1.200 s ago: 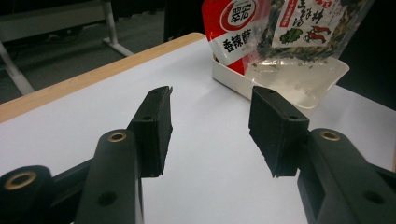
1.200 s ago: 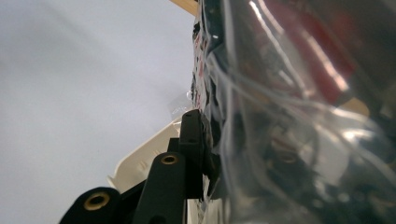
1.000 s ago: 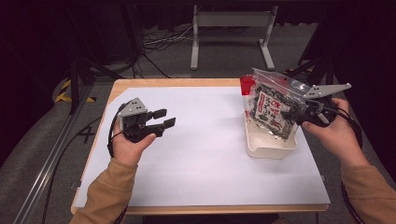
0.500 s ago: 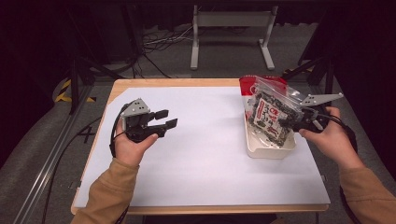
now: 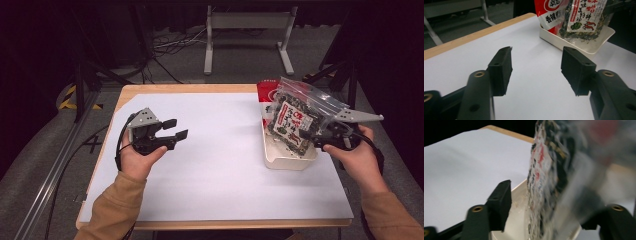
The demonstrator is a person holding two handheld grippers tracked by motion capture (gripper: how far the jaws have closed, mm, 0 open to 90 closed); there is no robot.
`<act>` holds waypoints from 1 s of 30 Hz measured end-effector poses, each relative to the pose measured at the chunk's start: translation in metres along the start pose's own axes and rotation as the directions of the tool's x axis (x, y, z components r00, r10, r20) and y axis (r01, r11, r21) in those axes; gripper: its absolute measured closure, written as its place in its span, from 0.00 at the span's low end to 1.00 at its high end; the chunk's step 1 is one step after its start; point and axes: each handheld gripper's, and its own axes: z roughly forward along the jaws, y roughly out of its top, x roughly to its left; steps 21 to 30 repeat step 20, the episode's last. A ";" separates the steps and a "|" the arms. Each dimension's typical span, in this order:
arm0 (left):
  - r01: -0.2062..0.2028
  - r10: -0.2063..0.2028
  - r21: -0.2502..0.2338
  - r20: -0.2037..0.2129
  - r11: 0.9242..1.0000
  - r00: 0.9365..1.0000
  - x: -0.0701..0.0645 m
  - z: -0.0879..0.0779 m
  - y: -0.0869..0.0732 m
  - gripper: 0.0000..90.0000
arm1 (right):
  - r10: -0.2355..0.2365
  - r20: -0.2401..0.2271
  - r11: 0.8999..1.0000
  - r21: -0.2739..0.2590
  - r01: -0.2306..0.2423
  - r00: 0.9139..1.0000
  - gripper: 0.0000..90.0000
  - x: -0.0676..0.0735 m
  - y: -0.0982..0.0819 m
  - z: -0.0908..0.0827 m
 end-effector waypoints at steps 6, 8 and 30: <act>-0.030 0.029 -0.002 -0.019 1.000 0.999 -0.001 -0.015 -0.023 0.39 | 0.013 0.067 0.999 -0.051 -0.010 0.998 0.28 0.005 -0.034 -0.019; -0.027 0.027 0.008 -0.024 1.000 0.999 -0.003 -0.019 -0.032 0.39 | 0.015 0.072 0.999 -0.051 -0.012 0.997 0.26 0.013 -0.055 -0.022; 0.021 -0.021 0.014 -0.020 1.000 1.000 0.005 -0.035 -0.085 0.37 | 0.040 0.079 0.996 -0.084 -0.034 0.996 0.24 0.027 -0.092 -0.024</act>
